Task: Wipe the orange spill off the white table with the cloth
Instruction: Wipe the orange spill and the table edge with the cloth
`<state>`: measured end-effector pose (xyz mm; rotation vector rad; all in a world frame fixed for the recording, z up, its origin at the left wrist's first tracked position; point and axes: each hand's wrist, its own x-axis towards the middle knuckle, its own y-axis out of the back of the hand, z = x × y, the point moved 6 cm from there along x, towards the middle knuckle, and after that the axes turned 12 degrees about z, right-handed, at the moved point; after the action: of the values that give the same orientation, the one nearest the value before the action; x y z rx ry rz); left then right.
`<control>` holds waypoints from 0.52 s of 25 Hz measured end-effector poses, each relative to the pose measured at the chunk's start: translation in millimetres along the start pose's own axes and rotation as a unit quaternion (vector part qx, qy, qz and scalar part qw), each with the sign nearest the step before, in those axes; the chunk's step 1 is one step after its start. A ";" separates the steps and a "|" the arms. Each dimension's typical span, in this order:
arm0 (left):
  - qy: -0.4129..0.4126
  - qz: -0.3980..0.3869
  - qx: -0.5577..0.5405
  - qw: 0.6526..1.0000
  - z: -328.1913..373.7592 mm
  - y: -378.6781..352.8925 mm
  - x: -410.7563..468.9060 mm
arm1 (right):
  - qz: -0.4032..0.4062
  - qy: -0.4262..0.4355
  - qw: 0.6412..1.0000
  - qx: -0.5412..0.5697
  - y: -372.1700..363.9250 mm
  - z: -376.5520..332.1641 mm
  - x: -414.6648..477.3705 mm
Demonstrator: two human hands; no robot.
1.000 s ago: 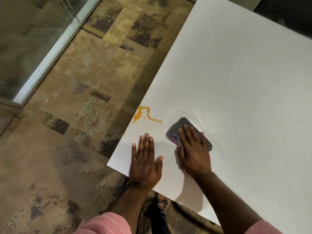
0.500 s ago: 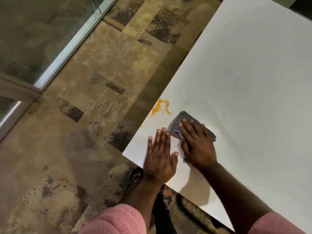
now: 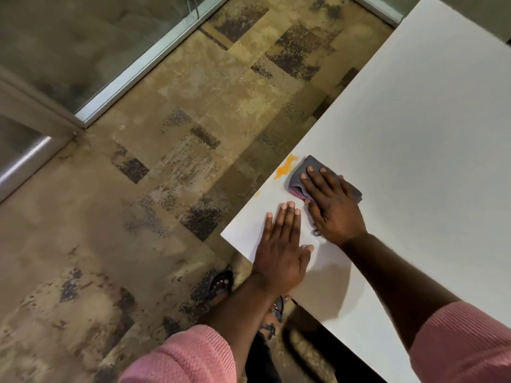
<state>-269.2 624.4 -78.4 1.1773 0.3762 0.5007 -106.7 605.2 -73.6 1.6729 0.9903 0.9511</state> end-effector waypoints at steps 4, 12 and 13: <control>-0.003 -0.012 -0.007 1.000 -9.0 -0.6 -32.9 | -0.021 -0.032 0.999 -0.001 13.5 11.2 -13.3; -0.019 -0.012 -0.022 1.000 -12.2 -7.1 -34.2 | 0.014 -0.025 1.000 -0.003 -19.1 -45.0 56.3; -0.019 -0.020 -0.010 1.000 -12.0 -7.7 -36.1 | 0.007 0.001 1.000 0.007 -20.5 -55.3 42.3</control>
<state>-304.2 611.4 -89.0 1.1559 0.3613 0.4453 -145.1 666.8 -72.6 1.6939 0.9897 0.9562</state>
